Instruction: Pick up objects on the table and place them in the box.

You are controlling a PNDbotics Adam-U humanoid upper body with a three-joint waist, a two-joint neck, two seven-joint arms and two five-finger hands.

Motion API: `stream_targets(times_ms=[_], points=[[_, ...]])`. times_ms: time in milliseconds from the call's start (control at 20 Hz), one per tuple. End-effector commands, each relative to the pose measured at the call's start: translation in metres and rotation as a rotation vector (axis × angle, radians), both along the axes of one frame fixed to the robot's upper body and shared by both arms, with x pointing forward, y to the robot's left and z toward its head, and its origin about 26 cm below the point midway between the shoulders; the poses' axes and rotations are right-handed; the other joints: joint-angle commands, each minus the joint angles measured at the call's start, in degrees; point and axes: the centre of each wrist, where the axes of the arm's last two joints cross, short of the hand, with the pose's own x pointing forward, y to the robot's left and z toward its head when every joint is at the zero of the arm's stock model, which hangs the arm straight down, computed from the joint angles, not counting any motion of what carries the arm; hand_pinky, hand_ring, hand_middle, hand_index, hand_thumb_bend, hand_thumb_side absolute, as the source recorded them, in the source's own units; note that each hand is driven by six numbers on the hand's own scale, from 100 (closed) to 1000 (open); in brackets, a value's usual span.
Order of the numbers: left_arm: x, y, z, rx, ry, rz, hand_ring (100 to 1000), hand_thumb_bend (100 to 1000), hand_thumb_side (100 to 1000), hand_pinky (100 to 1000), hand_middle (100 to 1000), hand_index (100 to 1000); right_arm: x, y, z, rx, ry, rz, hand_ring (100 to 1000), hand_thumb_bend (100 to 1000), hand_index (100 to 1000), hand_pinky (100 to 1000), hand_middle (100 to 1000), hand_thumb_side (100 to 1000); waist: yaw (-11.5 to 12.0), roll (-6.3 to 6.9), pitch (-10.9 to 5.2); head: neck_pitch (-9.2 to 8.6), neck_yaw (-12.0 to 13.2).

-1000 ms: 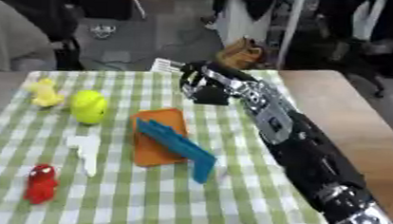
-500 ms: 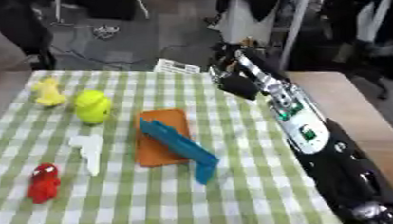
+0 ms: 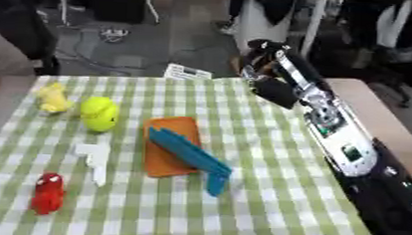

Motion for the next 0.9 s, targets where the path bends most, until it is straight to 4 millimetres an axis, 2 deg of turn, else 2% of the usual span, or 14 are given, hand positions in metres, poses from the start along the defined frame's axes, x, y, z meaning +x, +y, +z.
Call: stream_targets(times_ms=[50,400,650,800,900], points=[[0.0,0.002,0.007,0.013,-0.021,0.005,690,179,862,537,737,845,-0.007,-0.013,0.019,-0.007,-0.046,-0.024,655,305,888,446,674,552,-0.15,-0.61,0.33,-0.84,0.39],[0.0,0.002,0.006,0.013,-0.017,0.005,691,177,865,537,737,846,-0.019,-0.033,0.017,-0.01,-0.035,-0.086,659,484,889,446,675,578,-0.63,-0.52,0.46,-0.82,0.75],[0.0,0.002,0.005,0.012,-0.014,0.004,691,175,866,537,737,846,-0.025,-0.041,0.016,-0.015,-0.029,-0.11,678,541,900,456,696,593,-0.81,-0.48,0.51,-0.82,0.89],[0.0,0.002,0.004,0.011,-0.011,0.003,691,174,867,537,737,846,-0.029,-0.045,0.015,-0.012,-0.029,-0.13,675,630,897,453,691,575,-0.99,-0.45,0.54,-0.8,0.98],[0.0,0.002,0.004,0.011,-0.011,0.002,691,174,867,537,737,846,-0.032,-0.048,0.014,-0.011,-0.032,-0.147,673,631,896,452,689,571,-1.05,-0.44,0.54,-0.81,1.02]])
